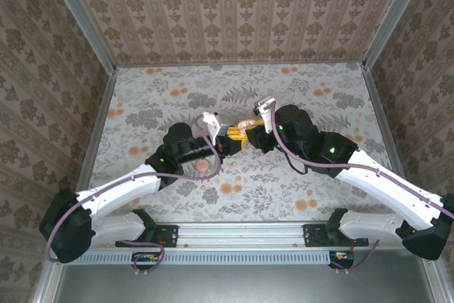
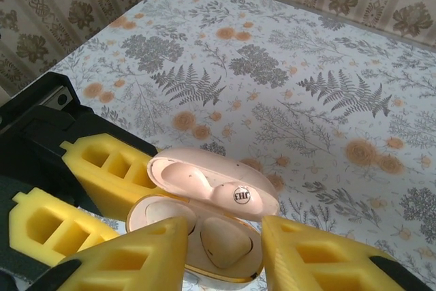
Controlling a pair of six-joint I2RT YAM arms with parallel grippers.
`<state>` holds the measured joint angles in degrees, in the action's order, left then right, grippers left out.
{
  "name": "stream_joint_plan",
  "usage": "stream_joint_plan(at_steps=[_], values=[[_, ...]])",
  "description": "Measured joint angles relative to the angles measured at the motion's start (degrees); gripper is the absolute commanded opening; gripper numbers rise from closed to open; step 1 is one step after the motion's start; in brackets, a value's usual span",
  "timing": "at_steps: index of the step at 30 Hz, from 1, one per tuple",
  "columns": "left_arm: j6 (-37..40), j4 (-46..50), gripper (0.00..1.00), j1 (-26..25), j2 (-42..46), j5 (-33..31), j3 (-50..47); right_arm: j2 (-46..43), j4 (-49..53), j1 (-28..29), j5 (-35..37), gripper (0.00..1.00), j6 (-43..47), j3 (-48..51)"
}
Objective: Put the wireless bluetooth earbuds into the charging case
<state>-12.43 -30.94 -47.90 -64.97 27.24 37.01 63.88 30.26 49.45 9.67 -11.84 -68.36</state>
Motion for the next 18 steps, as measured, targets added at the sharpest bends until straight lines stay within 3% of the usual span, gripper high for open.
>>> stream_joint_plan(at_steps=[18], values=[[0.02, -2.93, 0.0, 0.37, 0.39, -1.53, 0.0, -1.14, 4.63, -1.51, -6.71, 0.47, -5.51, -6.67]])
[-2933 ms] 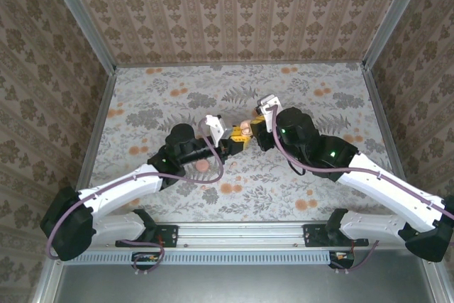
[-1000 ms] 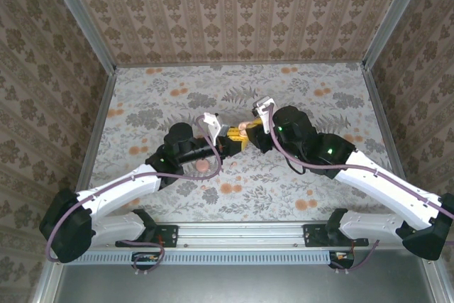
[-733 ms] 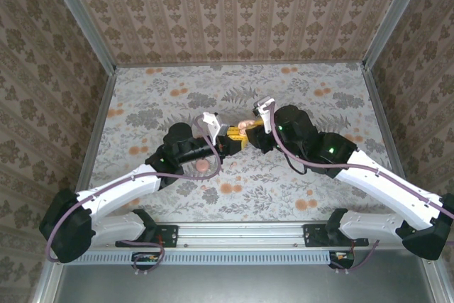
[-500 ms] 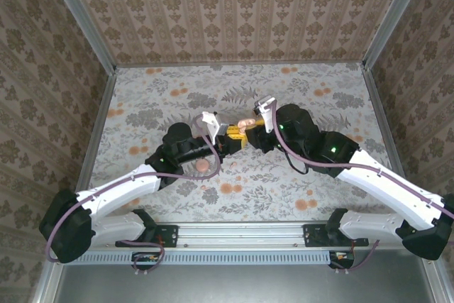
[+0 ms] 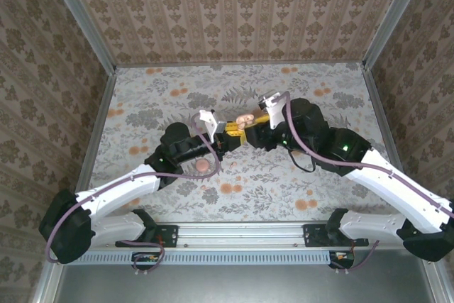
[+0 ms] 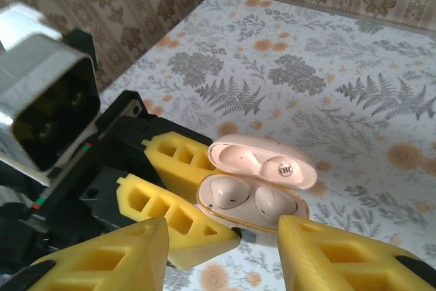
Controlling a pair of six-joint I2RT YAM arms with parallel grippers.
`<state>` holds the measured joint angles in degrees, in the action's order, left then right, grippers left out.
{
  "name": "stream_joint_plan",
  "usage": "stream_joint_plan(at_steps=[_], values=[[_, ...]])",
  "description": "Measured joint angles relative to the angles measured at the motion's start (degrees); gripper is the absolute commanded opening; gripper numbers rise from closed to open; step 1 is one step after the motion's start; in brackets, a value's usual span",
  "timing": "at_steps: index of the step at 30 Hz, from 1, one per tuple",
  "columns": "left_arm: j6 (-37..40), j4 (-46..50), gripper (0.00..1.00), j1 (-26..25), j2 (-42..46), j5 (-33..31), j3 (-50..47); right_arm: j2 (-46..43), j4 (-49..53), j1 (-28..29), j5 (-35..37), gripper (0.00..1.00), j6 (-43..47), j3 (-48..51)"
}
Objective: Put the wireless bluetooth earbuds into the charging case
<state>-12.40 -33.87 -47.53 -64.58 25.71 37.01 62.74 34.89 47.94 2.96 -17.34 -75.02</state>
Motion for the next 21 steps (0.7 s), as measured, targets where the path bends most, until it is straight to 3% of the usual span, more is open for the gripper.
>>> stream_joint_plan(at_steps=[11, 21], values=[[0.42, 0.0, 0.0, 1.81, 1.73, 3.72, -0.02, -1.68, -1.46, -16.35, -15.72, 0.48, -13.16, 0.85], [0.39, 0.04, 0.0, 2.62, 1.49, 14.25, 0.04, 2.51, -10.62, -21.18, -31.15, 0.47, -23.91, 6.12]])
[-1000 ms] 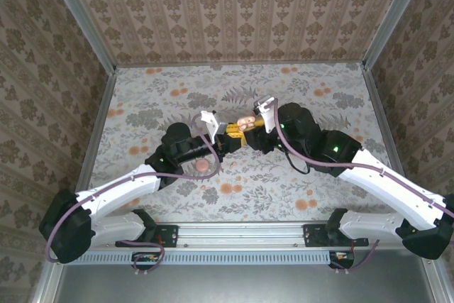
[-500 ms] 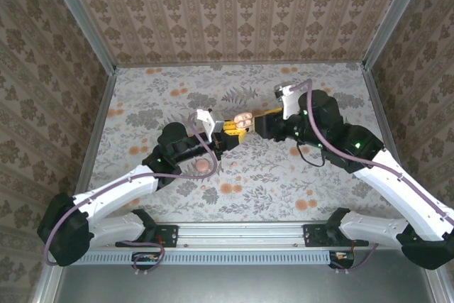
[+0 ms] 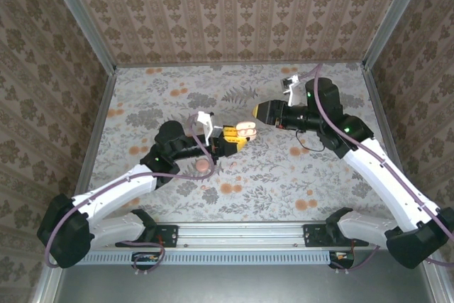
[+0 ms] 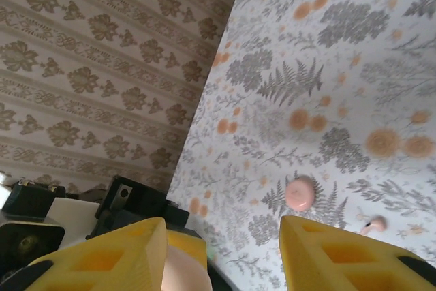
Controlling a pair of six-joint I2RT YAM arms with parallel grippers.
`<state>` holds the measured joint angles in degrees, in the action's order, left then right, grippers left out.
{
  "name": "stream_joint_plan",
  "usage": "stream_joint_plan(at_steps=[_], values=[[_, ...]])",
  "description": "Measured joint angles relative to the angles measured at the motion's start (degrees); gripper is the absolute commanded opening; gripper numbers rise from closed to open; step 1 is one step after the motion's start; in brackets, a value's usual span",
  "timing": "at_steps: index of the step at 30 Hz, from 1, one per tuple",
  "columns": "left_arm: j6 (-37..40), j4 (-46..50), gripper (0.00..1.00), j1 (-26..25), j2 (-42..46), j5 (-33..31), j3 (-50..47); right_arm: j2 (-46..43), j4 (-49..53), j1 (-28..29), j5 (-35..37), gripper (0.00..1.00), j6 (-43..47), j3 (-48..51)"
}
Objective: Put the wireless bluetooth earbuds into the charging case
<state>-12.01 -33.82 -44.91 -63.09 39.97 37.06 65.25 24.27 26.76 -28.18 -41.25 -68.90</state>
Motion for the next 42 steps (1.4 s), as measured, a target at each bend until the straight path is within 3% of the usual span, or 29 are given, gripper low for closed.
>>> stream_joint_plan(at_steps=[9, 42], values=[[-0.02, -0.02, 0.0, 0.0, -2.08, 3.72, 1.01, 0.39, -5.03, -0.11, -4.92, 0.43, -3.96, 2.73], [-1.84, 0.83, 0.0, 1.2, -5.55, 3.69, 2.78, 3.65, -7.74, -0.61, -13.94, 0.37, -4.79, 4.81]])
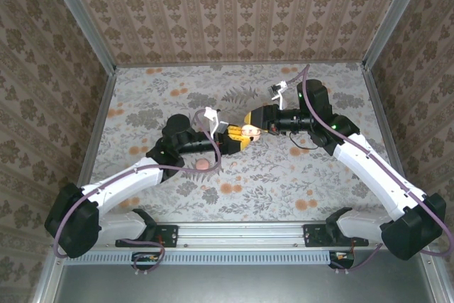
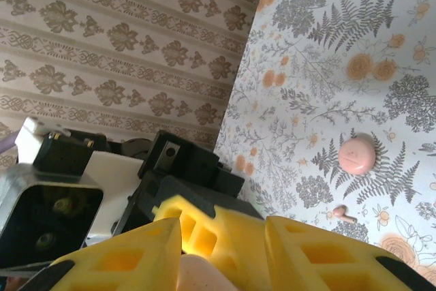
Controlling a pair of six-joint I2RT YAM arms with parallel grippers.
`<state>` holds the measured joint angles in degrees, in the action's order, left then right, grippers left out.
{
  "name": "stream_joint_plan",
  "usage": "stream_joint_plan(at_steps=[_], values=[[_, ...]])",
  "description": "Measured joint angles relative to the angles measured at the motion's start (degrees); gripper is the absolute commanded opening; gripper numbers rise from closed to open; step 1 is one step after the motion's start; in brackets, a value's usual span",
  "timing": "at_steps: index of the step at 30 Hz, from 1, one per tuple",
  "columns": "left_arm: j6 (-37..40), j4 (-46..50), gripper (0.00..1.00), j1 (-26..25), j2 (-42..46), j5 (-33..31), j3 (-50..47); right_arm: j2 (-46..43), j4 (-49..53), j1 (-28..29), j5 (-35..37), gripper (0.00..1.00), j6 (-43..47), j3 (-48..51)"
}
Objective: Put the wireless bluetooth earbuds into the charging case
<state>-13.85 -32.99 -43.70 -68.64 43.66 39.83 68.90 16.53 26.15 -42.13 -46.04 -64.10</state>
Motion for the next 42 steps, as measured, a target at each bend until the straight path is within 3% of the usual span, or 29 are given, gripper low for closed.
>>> stream_joint_plan(at_steps=[18, 25, 34, 42], values=[[-2.78, -0.85, 0.0, 0.24, -0.04, -0.35, 0.0, -1.03, 1.09, 0.04, -0.31, 0.36, 4.39, 0.0], [-5.03, -0.46, 0.0, 1.18, -0.42, -0.61, 0.02, -3.3, 3.78, 0.13, 3.26, 0.45, 6.58, 0.0], [-10.19, 4.87, 0.0, 9.51, -0.28, -3.1, 0.55, -8.81, 9.05, -0.46, 13.38, 0.49, 8.7, 0.15], [-7.93, 24.09, 0.0, 18.84, -2.25, -10.05, 8.02, -8.24, 12.09, -1.11, 19.58, 0.49, 8.79, 3.41]])
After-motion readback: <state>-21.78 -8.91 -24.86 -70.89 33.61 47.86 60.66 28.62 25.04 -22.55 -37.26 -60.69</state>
